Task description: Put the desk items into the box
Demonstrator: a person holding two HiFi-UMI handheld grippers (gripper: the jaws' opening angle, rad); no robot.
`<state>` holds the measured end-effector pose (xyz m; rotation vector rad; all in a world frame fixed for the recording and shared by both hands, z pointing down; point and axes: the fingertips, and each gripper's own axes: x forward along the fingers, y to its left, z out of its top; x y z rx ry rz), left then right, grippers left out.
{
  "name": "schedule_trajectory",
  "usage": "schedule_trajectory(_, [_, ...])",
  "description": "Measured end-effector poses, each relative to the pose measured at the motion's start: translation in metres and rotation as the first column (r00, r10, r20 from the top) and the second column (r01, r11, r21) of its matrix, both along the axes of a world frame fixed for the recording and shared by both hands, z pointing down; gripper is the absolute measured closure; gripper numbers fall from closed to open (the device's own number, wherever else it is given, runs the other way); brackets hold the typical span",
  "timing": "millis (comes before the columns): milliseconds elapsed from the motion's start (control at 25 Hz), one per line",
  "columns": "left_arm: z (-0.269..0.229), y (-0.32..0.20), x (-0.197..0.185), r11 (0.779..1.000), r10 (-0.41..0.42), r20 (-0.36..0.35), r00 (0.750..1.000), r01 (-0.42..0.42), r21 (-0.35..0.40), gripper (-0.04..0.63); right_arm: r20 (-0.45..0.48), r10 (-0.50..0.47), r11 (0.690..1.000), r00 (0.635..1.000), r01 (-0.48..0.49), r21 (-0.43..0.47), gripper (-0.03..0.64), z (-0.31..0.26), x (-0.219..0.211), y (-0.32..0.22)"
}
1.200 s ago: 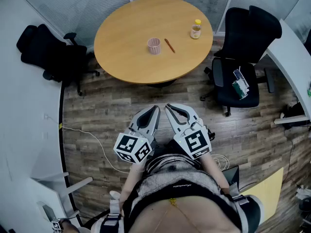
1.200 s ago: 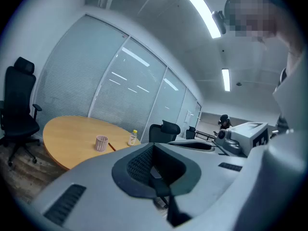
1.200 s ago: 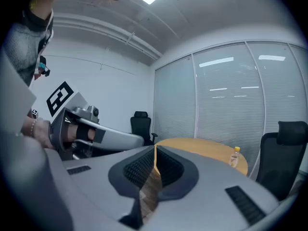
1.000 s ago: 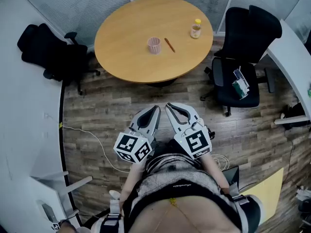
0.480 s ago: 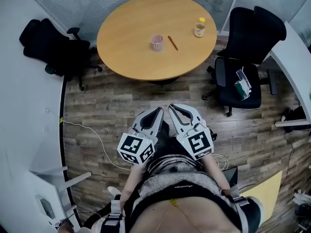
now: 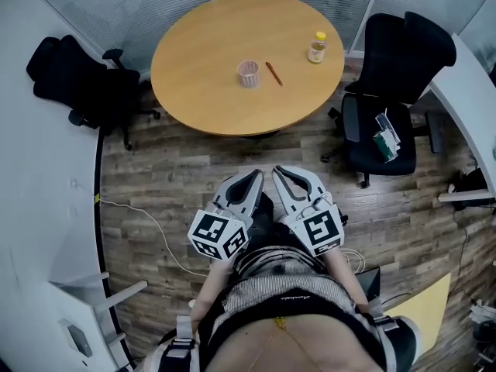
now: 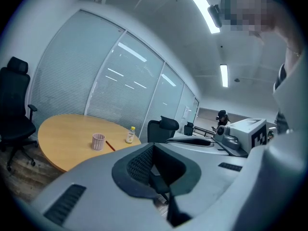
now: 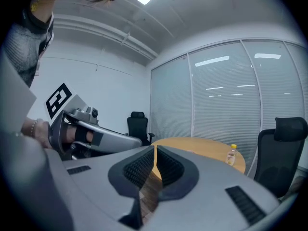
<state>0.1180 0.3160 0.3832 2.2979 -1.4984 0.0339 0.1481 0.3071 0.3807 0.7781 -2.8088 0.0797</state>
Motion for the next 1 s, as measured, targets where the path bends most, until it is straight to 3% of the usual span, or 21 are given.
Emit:
schedule_trajectory(160, [0.003,-0.012,-0.009,1.0,-0.006,0.031,1.0,0.006,-0.008,0.577,-0.008,0.003,1.0,1.0,-0.003,-0.007,0.586,0.001,-0.007,-0.012])
schedule_trajectory(1000, [0.005,-0.125,-0.067,0.998,0.055,-0.045,0.997,-0.054,0.017,0.577,-0.047,0.043,0.999,0.998,-0.042,0.031,0.586,0.003,-0.065,-0.117])
